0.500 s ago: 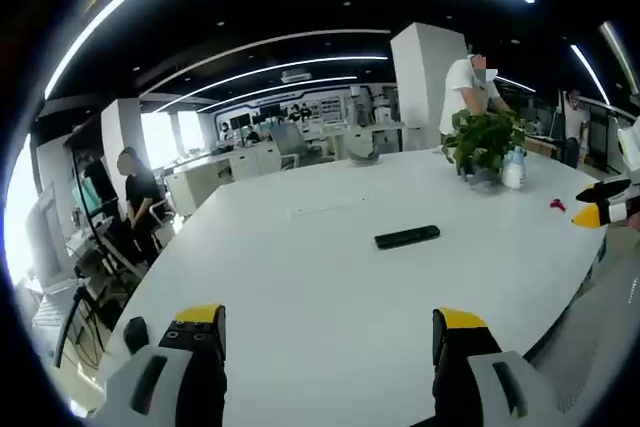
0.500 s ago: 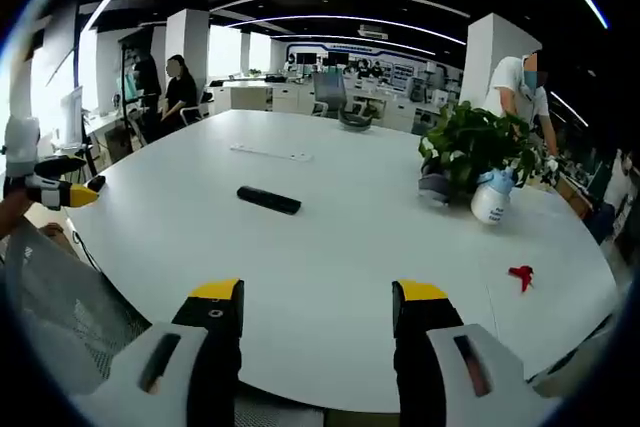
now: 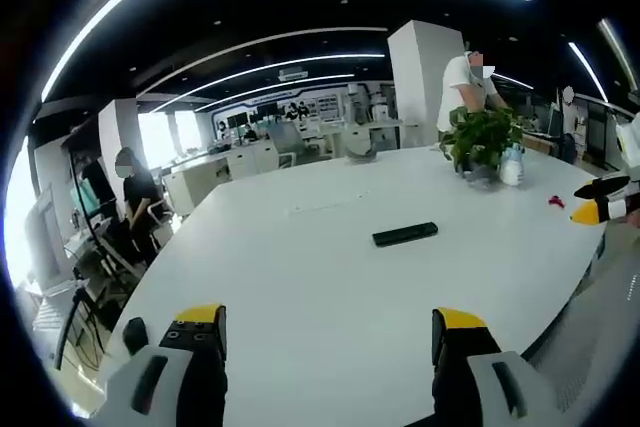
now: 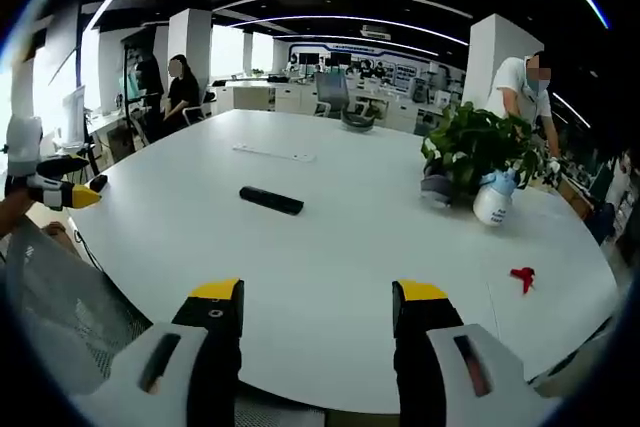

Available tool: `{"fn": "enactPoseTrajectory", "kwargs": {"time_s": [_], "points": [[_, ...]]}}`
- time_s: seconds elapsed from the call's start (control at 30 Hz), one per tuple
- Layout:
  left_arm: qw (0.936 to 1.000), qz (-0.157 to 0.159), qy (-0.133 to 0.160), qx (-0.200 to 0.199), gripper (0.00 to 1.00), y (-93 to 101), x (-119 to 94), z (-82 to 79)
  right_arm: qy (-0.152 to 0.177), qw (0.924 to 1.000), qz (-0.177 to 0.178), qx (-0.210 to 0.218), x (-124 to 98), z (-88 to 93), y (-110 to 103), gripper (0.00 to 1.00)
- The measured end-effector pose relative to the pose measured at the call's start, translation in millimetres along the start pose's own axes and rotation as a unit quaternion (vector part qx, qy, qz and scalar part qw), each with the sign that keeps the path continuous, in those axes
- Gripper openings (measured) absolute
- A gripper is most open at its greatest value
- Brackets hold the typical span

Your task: Press the specified remote control buttons in sequence, fully releasing each button before pressing the next.

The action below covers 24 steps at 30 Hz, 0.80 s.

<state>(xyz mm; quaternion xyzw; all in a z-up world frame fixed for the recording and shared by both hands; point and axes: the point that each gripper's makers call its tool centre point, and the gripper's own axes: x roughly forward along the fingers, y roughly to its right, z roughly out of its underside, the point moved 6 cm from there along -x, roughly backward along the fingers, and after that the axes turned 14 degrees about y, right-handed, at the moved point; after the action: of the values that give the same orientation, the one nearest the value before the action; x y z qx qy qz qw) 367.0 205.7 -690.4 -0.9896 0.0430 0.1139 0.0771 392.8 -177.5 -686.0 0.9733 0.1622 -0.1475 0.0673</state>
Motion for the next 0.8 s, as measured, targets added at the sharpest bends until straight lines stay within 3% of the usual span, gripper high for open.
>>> {"fn": "enactPoseTrajectory", "kwargs": {"time_s": [0.8], "points": [[0.9999,0.003,-0.01,-0.002,0.84,1.5,-0.9,1.1,0.001,0.9999,-0.002,0.013,-0.5,-0.2,0.3,0.56]]}}
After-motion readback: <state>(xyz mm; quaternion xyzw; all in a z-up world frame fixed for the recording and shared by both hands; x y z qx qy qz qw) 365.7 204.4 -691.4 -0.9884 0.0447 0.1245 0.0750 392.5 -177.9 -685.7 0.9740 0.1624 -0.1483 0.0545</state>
